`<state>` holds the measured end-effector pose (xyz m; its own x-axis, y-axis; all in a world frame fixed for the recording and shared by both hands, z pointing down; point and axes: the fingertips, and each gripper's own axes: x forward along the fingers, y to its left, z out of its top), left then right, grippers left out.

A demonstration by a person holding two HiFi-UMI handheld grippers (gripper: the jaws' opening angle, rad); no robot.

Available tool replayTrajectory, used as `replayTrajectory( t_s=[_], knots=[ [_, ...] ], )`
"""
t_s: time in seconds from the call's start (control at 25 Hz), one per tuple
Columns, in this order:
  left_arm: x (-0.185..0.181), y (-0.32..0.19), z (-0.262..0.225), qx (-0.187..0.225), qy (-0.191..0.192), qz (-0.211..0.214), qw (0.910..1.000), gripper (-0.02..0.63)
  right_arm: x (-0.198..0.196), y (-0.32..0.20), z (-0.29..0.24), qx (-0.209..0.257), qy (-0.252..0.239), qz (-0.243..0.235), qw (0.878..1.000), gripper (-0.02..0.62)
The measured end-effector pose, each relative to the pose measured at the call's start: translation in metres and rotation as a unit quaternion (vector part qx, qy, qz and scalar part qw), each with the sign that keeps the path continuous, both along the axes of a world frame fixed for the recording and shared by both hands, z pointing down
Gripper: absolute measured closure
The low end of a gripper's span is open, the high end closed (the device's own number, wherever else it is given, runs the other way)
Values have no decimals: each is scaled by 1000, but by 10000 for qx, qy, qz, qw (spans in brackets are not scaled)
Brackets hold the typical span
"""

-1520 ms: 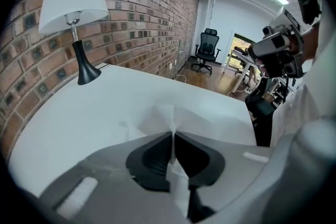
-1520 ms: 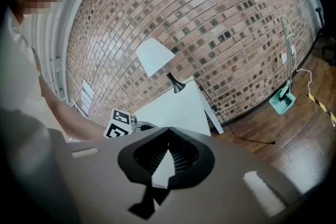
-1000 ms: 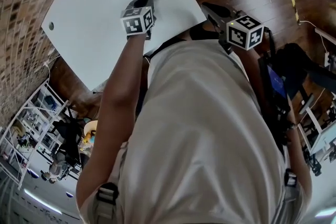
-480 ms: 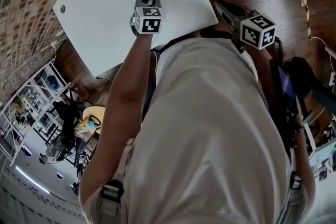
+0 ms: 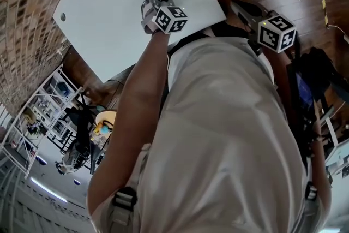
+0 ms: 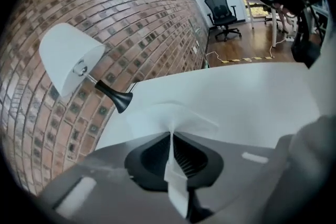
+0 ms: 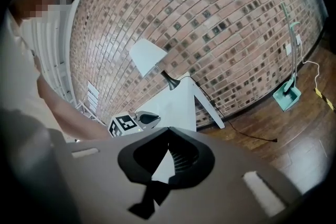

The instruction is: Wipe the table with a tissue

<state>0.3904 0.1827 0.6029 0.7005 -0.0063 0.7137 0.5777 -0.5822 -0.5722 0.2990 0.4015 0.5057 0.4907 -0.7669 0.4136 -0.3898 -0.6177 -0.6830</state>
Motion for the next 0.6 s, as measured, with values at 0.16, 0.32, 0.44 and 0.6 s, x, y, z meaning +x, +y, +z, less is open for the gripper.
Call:
replayTrajectory(
  t_s=[0.16, 0.32, 0.44, 0.6],
  knots=[
    [-11, 7, -1, 299, 100, 500, 9983, 607, -3, 4, 5, 64, -80, 133, 9999, 588],
    [-28, 10, -1, 265, 50, 673, 9974, 607, 1, 1, 4, 93, -39, 181, 9998, 588],
    [-41, 15, 0, 219, -5, 843, 9962, 607, 2, -4, 2, 101, -2, 209, 9997, 588],
    [-57, 20, 1, 48, -167, 1082, 9940, 607, -4, -16, -2, 73, 43, 234, 9997, 588]
  ],
)
